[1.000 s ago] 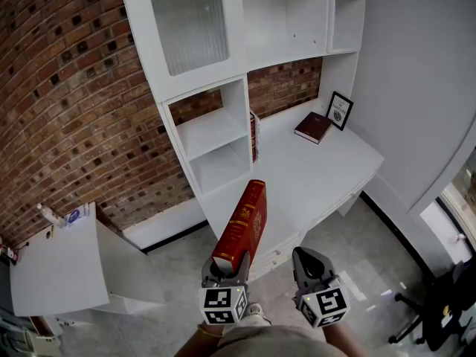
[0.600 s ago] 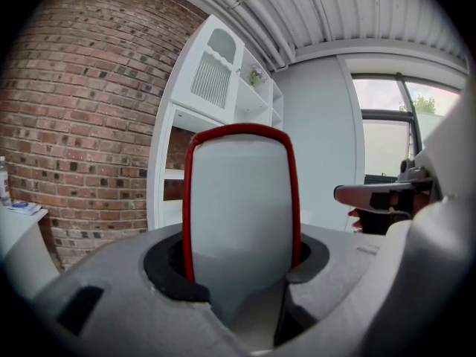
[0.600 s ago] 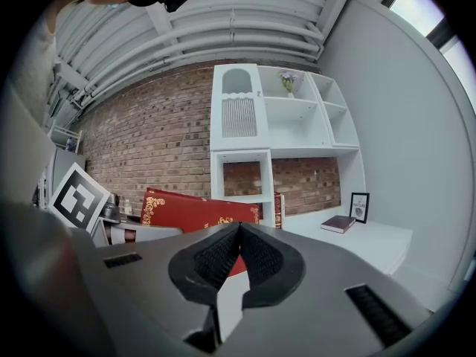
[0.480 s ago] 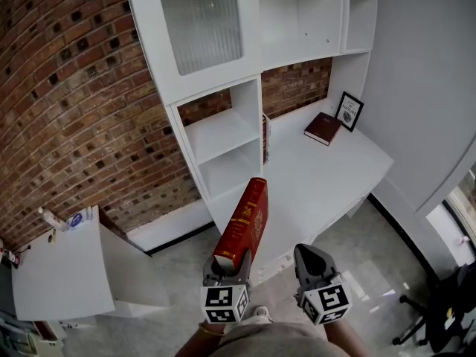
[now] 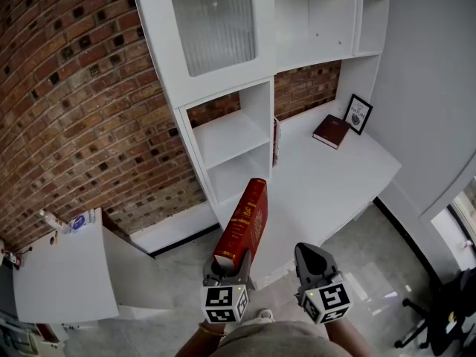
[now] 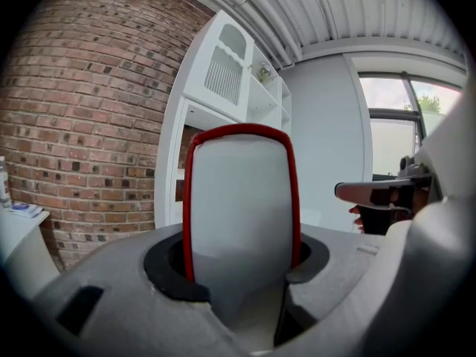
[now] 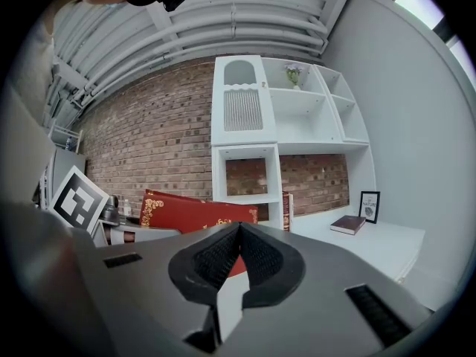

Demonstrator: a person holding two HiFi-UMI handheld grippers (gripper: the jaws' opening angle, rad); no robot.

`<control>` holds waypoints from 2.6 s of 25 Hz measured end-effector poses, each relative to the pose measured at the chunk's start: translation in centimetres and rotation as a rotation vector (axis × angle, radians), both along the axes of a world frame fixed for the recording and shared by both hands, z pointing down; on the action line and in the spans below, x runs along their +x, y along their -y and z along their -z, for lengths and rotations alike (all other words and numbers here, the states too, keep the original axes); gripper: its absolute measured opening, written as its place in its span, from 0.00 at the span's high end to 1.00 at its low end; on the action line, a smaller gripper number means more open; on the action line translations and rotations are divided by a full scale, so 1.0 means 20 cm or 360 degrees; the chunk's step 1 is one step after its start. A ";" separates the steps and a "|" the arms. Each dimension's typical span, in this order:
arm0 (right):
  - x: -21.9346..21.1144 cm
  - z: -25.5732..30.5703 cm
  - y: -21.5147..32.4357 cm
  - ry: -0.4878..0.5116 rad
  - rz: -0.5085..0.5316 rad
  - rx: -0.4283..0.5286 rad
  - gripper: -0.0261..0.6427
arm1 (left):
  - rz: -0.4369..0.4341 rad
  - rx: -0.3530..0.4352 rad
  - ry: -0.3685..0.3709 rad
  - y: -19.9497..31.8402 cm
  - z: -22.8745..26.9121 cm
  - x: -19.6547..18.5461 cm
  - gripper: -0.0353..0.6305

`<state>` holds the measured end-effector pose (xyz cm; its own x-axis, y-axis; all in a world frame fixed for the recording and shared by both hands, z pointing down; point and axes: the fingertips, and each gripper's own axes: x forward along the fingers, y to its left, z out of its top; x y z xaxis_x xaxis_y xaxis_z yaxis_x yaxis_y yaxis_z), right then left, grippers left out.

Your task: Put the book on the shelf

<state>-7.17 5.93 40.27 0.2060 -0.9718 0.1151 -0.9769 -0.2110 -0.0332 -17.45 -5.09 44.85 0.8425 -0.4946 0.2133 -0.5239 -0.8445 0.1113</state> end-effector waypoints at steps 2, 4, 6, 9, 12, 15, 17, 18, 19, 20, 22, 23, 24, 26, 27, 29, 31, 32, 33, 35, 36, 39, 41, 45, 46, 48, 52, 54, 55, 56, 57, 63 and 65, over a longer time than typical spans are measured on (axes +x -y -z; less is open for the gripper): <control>-0.01 0.01 0.03 -0.0001 0.0005 0.0010 0.95 | 0.0004 0.0000 -0.0002 0.03 0.00 0.00 0.59; -0.02 0.01 0.05 -0.0004 0.0019 -0.0016 0.95 | 0.0010 0.0000 -0.0004 0.05 0.01 -0.01 0.59; -0.02 0.00 0.07 0.0006 0.0026 -0.0084 0.95 | 0.0015 -0.0003 -0.0005 0.07 0.00 -0.01 0.59; -0.02 0.00 0.08 0.0016 0.0031 -0.0085 0.95 | 0.0025 -0.0006 -0.0004 0.09 0.00 0.00 0.59; 0.00 -0.01 0.10 0.0008 0.0042 -0.0055 0.95 | 0.0032 -0.0008 0.0006 0.11 -0.01 0.01 0.59; 0.02 -0.02 0.11 0.0029 0.0052 -0.0102 0.95 | 0.0051 -0.0009 0.0016 0.12 -0.02 0.02 0.59; 0.04 -0.03 0.13 0.0040 0.0061 -0.0111 0.95 | 0.0065 -0.0007 0.0019 0.13 -0.02 0.03 0.59; 0.05 -0.03 0.14 0.0042 0.0070 -0.0103 0.95 | 0.0072 -0.0007 0.0020 0.13 -0.02 0.04 0.59; 0.06 -0.02 0.15 0.0041 0.0083 -0.0102 0.95 | 0.0082 -0.0007 0.0020 0.14 -0.02 0.05 0.59; 0.07 -0.02 0.16 0.0039 0.0099 -0.0102 0.95 | 0.0095 -0.0008 0.0019 0.14 -0.02 0.06 0.59; 0.10 -0.02 0.19 0.0035 0.0137 -0.0097 0.95 | 0.0131 -0.0009 0.0016 0.15 -0.02 0.08 0.59; 0.12 -0.01 0.20 0.0031 0.0155 -0.0102 0.95 | 0.0151 -0.0010 0.0013 0.16 -0.02 0.10 0.59; 0.14 0.00 0.22 0.0028 0.0173 -0.0100 0.95 | 0.0171 -0.0010 0.0011 0.16 -0.02 0.11 0.59; 0.18 0.02 0.26 0.0021 0.0214 -0.0051 0.95 | 0.0206 -0.0010 0.0005 0.17 -0.01 0.13 0.59; 0.20 0.03 0.27 0.0016 0.0238 -0.0032 0.95 | 0.0223 -0.0009 0.0003 0.18 -0.01 0.14 0.59; 0.23 0.03 0.31 0.0005 0.0281 -0.0011 0.95 | 0.0260 -0.0010 0.0001 0.19 -0.01 0.16 0.59; 0.25 0.03 0.34 0.0015 0.0327 -0.0013 0.95 | 0.0300 -0.0015 0.0002 0.20 -0.01 0.17 0.59; 0.26 0.04 0.36 0.0024 0.0350 -0.0016 0.95 | 0.0318 -0.0017 0.0003 0.21 -0.01 0.18 0.59; 0.27 0.04 0.38 0.0032 0.0373 -0.0019 0.95 | 0.0335 -0.0020 0.0005 0.22 -0.01 0.19 0.59; 0.28 0.05 0.41 0.0046 0.0425 -0.0033 0.95 | 0.0366 -0.0021 0.0010 0.23 -0.02 0.21 0.59; 0.29 0.04 0.42 0.0049 0.0447 -0.0039 0.95 | 0.0382 -0.0021 0.0012 0.24 -0.03 0.22 0.59; 0.33 0.03 0.46 0.0040 0.0502 -0.0038 0.95 | 0.0431 -0.0021 0.0015 0.26 -0.04 0.25 0.59; 0.37 0.04 0.49 0.0027 0.0528 -0.0019 0.95 | 0.0461 -0.0020 0.0018 0.28 -0.04 0.27 0.59; 0.42 0.04 0.55 0.0038 0.0596 -0.0032 0.95 | 0.0516 -0.0025 0.0024 0.31 -0.05 0.32 0.59; 0.43 0.04 0.56 0.0033 0.0607 -0.0032 0.95 | 0.0528 -0.0026 0.0024 0.31 -0.05 0.33 0.59; 0.47 0.03 0.59 0.0014 0.0619 -0.0019 0.95 | 0.0552 -0.0027 0.0025 0.33 -0.05 0.35 0.59; 0.52 0.03 0.65 0.0000 0.0664 0.0002 0.95 | 0.0609 -0.0031 0.0036 0.35 -0.06 0.38 0.59; 0.54 0.03 0.66 -0.0003 0.0688 0.0007 0.95 | 0.0631 -0.0030 0.0041 0.36 -0.06 0.40 0.59; 0.55 0.03 0.67 -0.0001 0.0700 0.0000 0.95 | 0.0642 -0.0030 0.0043 0.36 -0.06 0.40 0.59; 0.56 0.03 0.68 0.0002 0.0711 -0.0006 0.95 | 0.0654 -0.0031 0.0044 0.37 -0.06 0.41 0.59; 0.56 0.03 0.69 0.0004 0.0721 -0.0008 0.95 | 0.0665 -0.0032 0.0047 0.37 -0.06 0.41 0.59; 0.58 0.03 0.73 0.0005 0.0806 -0.0045 0.95 | 0.0746 -0.0034 0.0060 0.40 -0.08 0.42 0.59; 0.60 0.02 0.74 0.0005 0.0817 -0.0049 0.95 | 0.0778 -0.0040 0.0069 0.40 -0.09 0.42 0.59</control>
